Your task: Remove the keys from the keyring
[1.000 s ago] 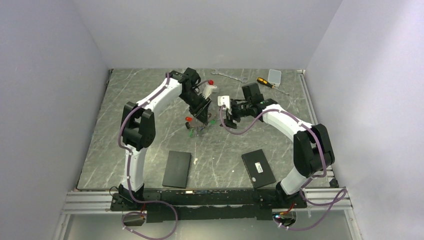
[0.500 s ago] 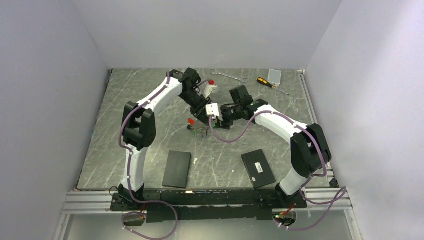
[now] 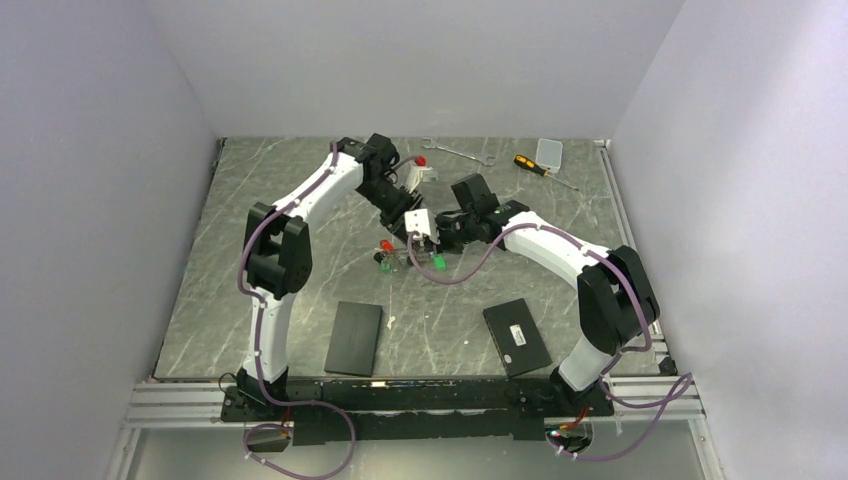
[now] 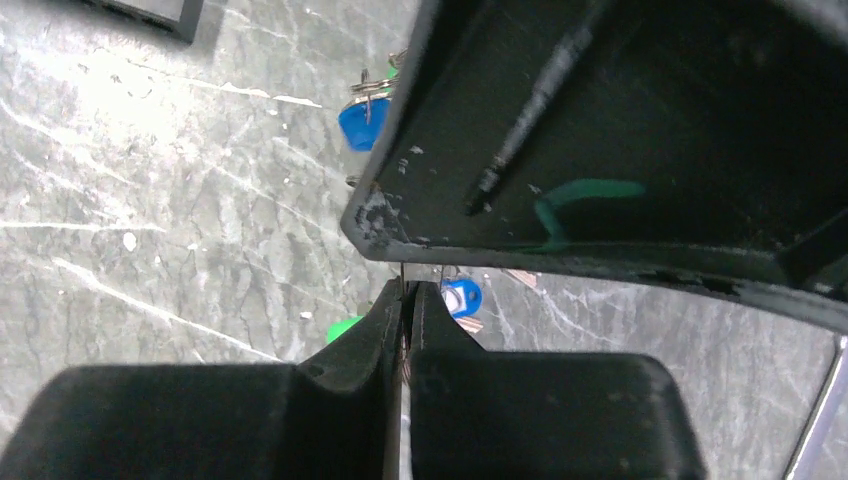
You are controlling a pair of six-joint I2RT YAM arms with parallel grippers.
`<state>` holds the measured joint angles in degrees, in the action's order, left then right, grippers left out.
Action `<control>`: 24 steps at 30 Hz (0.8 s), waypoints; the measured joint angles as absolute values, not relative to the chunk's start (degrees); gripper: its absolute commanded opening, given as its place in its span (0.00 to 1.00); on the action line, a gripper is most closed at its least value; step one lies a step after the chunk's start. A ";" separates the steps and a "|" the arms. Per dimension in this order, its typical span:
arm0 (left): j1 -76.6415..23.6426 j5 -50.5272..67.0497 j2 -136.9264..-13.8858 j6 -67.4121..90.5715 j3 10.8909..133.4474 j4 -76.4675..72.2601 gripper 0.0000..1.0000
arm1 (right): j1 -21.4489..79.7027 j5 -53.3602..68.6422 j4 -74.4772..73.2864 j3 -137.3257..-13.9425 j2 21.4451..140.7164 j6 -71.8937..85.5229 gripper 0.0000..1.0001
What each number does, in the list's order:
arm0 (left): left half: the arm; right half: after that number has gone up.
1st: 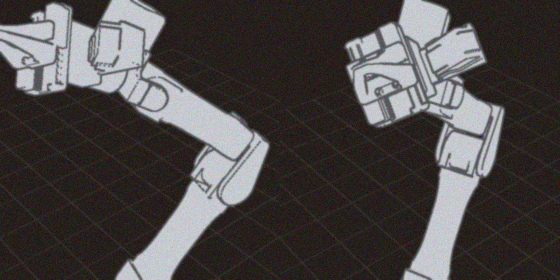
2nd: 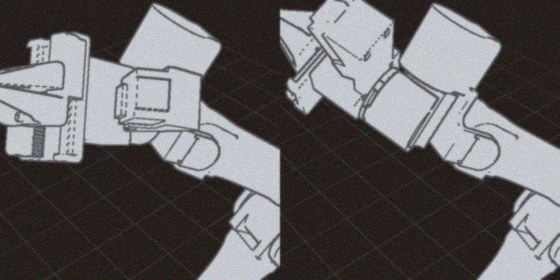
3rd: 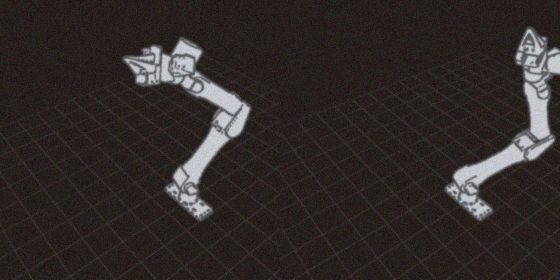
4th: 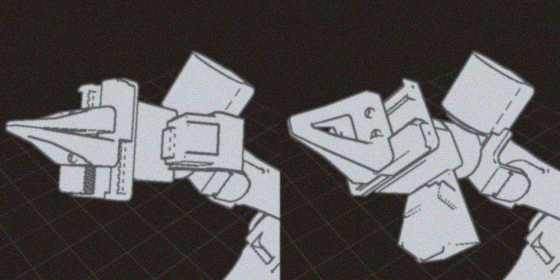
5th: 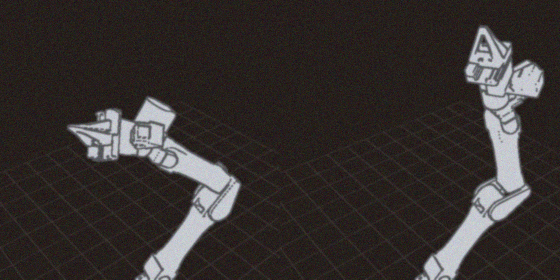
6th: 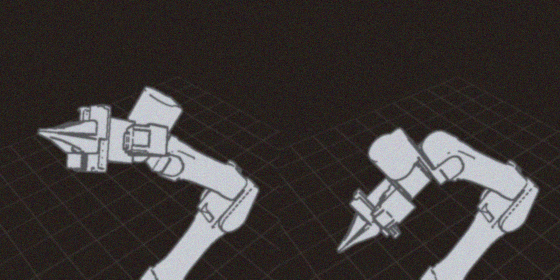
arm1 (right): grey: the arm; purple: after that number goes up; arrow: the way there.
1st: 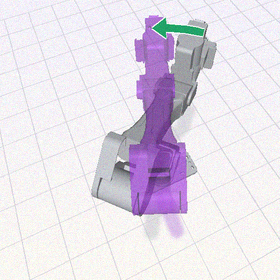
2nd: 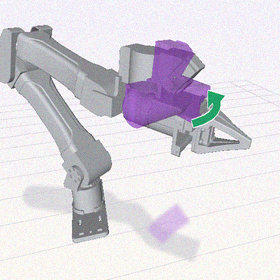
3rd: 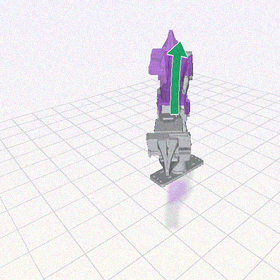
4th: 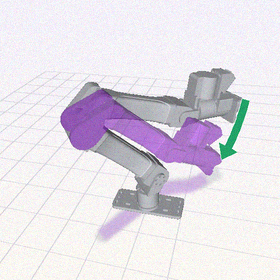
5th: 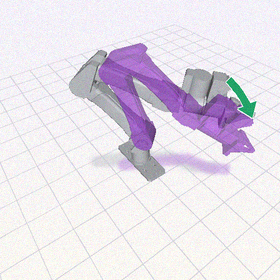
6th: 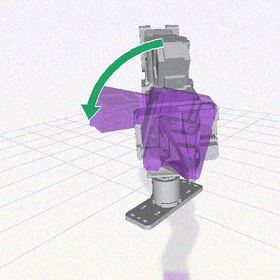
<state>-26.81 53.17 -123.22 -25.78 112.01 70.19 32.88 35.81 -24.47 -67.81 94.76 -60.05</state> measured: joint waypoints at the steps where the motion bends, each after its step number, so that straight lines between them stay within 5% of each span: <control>1: -26.44 53.06 -123.22 -25.52 112.14 70.00 0.66 | 32.84 35.73 -24.16 -67.81 94.76 -59.40 0.00; 8: -19.86 53.34 -120.62 -23.62 111.50 65.82 0.79 | 30.41 38.04 -23.00 -67.83 94.72 -50.65 0.00; 15: -11.51 54.83 -109.69 -20.25 102.21 56.12 0.76 | 27.29 41.32 -20.40 -67.85 94.52 -35.35 0.00; 24: -13.10 59.31 -98.35 -15.68 89.34 41.67 0.68 | 25.21 42.28 -14.96 -67.85 93.95 -14.72 0.00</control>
<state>-13.10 59.31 -98.35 -15.68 89.34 41.67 25.21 42.28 -14.96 -67.85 93.95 -14.72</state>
